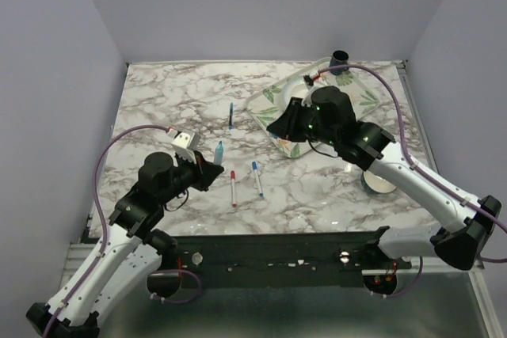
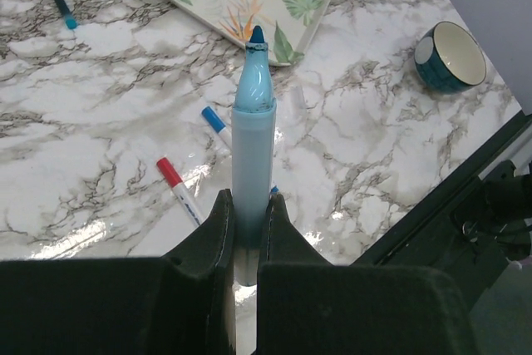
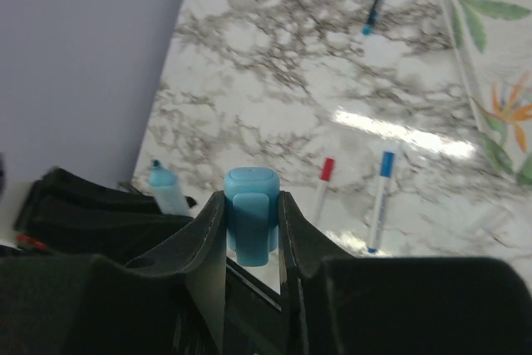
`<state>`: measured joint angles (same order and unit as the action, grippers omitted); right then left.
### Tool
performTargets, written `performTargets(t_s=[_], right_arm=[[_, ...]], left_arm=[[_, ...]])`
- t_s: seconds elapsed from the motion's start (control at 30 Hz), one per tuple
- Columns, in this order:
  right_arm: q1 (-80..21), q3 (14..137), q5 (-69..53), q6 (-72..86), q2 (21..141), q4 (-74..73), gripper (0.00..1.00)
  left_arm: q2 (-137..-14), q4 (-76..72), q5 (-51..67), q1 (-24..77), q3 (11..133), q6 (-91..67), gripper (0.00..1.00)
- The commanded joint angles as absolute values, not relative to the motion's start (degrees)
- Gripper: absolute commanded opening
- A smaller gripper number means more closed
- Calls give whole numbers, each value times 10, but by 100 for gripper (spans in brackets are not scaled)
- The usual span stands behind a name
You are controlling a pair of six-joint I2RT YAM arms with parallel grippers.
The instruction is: Insert the pens into the pen caps
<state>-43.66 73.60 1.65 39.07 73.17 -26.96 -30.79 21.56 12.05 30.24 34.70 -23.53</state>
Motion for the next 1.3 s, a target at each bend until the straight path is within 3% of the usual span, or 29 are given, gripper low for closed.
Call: performTargets(t_s=[0.0, 0.47, 1.27], right_arm=[[-486, 795, 3, 428, 784, -193, 1], [-593, 801, 86, 417, 859, -58, 1], [-613, 863, 127, 394, 918, -83, 1]], left_arm=[[-316, 229, 98, 305, 352, -237, 0], [-277, 214, 105, 305, 345, -240, 0], [-265, 214, 109, 305, 345, -240, 0]])
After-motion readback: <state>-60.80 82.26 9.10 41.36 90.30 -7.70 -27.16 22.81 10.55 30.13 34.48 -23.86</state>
